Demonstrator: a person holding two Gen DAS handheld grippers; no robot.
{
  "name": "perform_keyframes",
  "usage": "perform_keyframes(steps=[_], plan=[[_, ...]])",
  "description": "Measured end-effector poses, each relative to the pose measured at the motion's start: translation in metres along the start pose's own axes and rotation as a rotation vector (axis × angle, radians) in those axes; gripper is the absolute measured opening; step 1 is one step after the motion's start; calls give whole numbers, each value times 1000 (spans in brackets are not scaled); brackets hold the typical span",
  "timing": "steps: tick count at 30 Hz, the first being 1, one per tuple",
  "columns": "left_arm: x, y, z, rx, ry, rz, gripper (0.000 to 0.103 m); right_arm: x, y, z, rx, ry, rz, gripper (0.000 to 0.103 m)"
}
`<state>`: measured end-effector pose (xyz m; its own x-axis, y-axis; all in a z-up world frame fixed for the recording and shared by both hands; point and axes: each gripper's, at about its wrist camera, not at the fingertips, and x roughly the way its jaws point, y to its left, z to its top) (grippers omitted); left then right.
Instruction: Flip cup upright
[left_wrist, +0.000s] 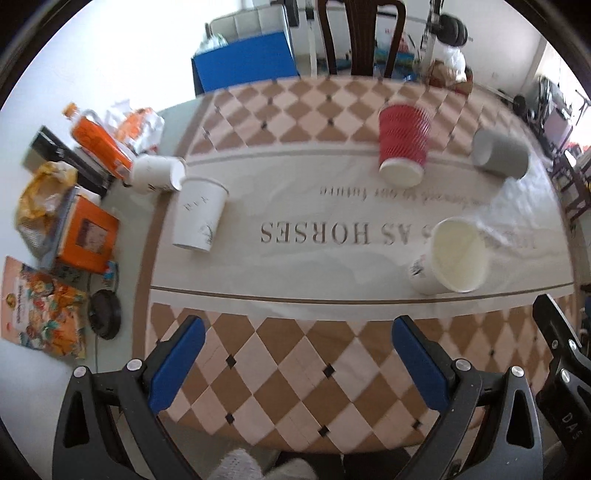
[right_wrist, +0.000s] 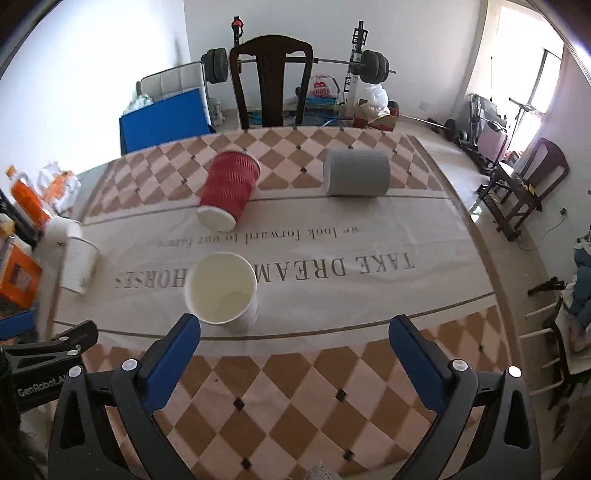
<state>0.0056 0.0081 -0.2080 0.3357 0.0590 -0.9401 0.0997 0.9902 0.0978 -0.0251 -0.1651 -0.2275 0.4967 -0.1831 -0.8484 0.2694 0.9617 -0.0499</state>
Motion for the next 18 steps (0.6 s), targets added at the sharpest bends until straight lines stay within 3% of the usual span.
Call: perform_keyframes(steps=[4,11,18], plan=[[-57,4,3,-38,-61,-24,103,-49,-12,18,-26,45,0,103],[-140,3,6,-51,-143,-20,103,-132,-28,43,-49,20,16,103],[-190,7,-5,-88,-188,-5,103,-182,-42,54,-32,1,50,103]])
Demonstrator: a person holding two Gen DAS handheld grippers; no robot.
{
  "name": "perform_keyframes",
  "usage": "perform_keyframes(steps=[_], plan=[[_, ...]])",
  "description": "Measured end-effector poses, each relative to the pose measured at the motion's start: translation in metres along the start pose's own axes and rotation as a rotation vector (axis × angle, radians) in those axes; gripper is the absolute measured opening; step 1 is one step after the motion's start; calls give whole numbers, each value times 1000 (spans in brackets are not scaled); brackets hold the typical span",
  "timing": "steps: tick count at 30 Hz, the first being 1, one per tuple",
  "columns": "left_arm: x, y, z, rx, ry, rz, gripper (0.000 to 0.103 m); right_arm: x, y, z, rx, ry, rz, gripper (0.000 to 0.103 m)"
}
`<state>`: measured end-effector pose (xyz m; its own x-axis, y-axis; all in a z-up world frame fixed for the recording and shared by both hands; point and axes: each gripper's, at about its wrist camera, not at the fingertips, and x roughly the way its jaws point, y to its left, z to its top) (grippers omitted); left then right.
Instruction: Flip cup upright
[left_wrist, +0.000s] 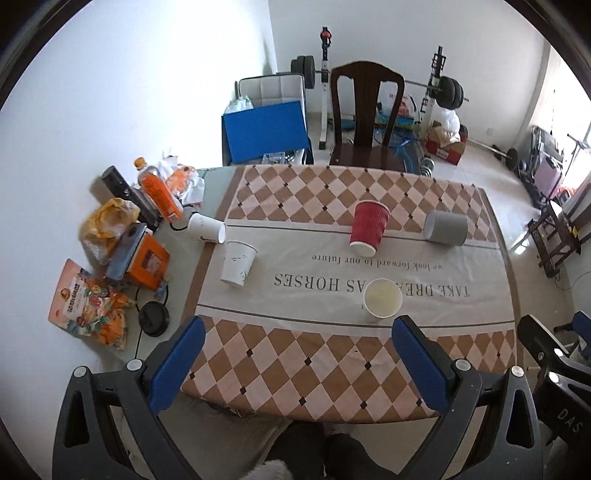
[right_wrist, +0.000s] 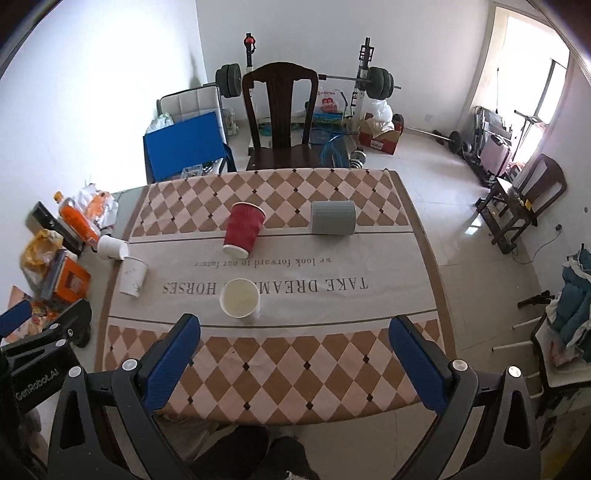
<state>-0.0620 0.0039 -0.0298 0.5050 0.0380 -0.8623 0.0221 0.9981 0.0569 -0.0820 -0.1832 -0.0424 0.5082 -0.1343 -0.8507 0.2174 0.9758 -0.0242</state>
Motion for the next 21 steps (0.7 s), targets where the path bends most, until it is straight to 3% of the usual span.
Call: perform_keyframes(steps=[10,21], plan=[[-27,4,-4,-15,-23,11,103,-35,0,-2,-19,-16,14,103],[-36,7,-5,-15,-34,12,103,-45,0,0,-18,-28,19,103]])
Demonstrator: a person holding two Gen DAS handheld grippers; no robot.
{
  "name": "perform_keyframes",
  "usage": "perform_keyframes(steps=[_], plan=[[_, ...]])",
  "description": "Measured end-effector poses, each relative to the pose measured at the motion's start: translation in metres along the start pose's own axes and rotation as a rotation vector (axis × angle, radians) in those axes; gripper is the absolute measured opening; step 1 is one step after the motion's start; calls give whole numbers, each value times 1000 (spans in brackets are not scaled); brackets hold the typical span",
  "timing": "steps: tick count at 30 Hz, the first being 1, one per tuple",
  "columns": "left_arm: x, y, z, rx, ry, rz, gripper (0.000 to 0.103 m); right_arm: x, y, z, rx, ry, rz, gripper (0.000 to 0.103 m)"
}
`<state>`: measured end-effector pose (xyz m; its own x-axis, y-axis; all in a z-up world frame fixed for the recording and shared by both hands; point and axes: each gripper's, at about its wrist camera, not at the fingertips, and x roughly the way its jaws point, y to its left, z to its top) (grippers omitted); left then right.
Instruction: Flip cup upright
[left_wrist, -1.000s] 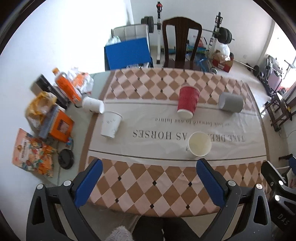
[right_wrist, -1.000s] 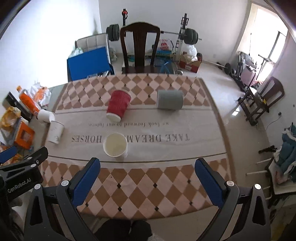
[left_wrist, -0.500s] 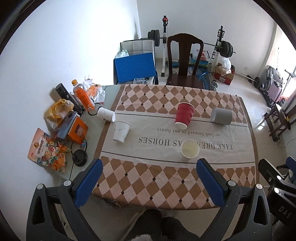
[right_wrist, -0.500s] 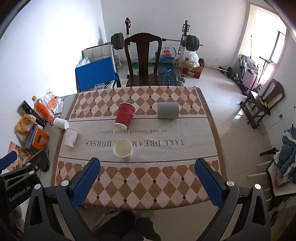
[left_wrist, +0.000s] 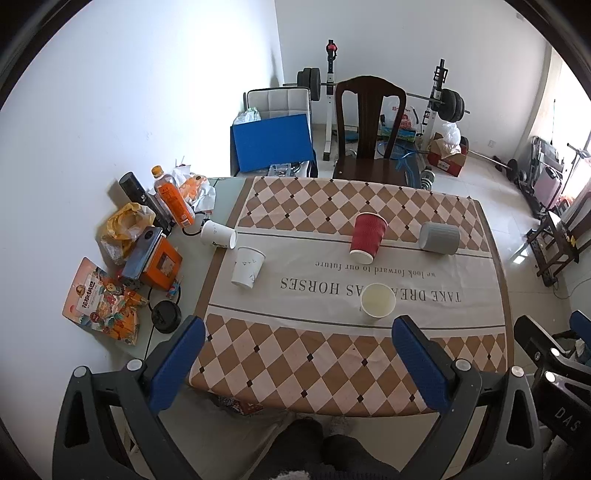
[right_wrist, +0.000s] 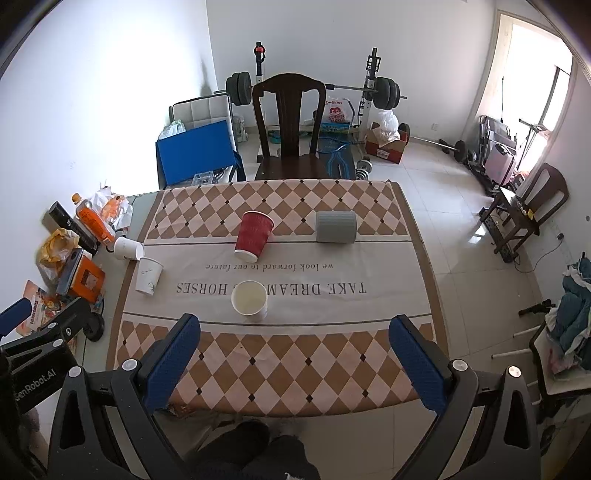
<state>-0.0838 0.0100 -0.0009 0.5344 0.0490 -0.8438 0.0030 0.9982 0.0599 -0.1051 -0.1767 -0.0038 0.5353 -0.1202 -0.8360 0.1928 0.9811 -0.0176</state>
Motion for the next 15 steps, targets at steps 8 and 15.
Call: perform_keyframes(steps=[8,15], plan=[[-3,-1,-1,2,1,-1,103,-1,1,-1,-1,4,0,103],[-7,-1,-3,8,6,-1,103,-6,1,-2,-6,6,1,103]])
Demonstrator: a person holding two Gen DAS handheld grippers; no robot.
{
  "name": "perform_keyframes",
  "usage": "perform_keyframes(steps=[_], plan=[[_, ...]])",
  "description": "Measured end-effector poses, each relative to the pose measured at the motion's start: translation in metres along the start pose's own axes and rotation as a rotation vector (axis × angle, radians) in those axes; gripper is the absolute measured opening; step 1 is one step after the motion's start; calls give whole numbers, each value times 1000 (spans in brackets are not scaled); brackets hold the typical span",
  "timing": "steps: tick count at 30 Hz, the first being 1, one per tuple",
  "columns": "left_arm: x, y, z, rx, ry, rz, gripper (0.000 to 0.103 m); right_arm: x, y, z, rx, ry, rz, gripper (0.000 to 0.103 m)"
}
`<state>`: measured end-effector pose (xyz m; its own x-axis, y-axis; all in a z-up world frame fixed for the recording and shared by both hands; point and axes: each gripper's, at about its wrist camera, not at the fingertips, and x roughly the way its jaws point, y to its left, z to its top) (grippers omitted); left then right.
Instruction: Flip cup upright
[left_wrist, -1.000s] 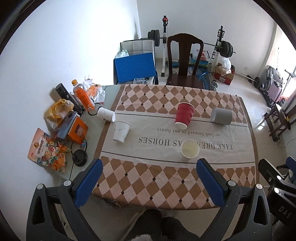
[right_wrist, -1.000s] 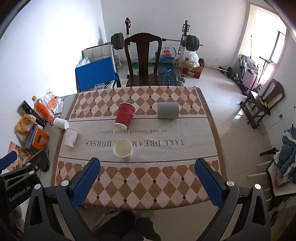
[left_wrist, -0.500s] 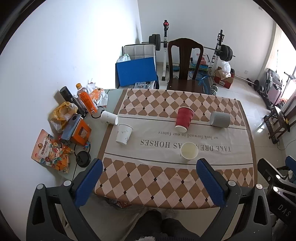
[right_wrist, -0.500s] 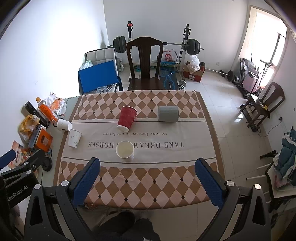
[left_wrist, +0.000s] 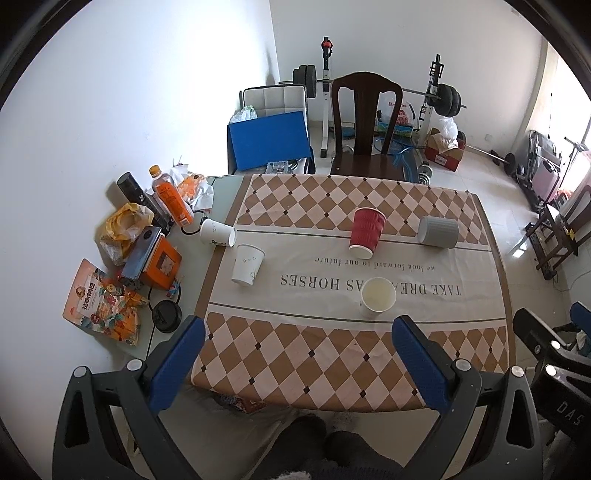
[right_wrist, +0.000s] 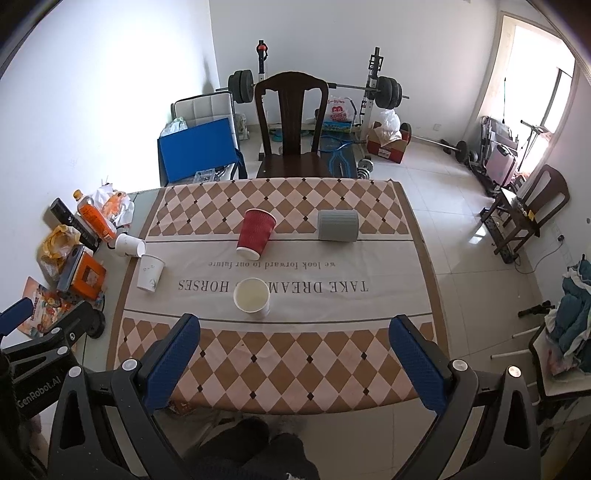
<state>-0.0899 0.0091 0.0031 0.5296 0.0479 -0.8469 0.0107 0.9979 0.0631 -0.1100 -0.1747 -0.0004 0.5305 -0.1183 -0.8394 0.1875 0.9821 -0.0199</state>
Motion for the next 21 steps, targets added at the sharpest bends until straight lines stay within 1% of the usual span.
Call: perform_keyframes(steps=[8,21], plan=[[-2,0,-6,7,-2,-12,103,-1,0,-1,-3,-3,-2,103],[-2,-2,-5,5,1,-11,103,-2,0,-1,-2,-5,-2,103]])
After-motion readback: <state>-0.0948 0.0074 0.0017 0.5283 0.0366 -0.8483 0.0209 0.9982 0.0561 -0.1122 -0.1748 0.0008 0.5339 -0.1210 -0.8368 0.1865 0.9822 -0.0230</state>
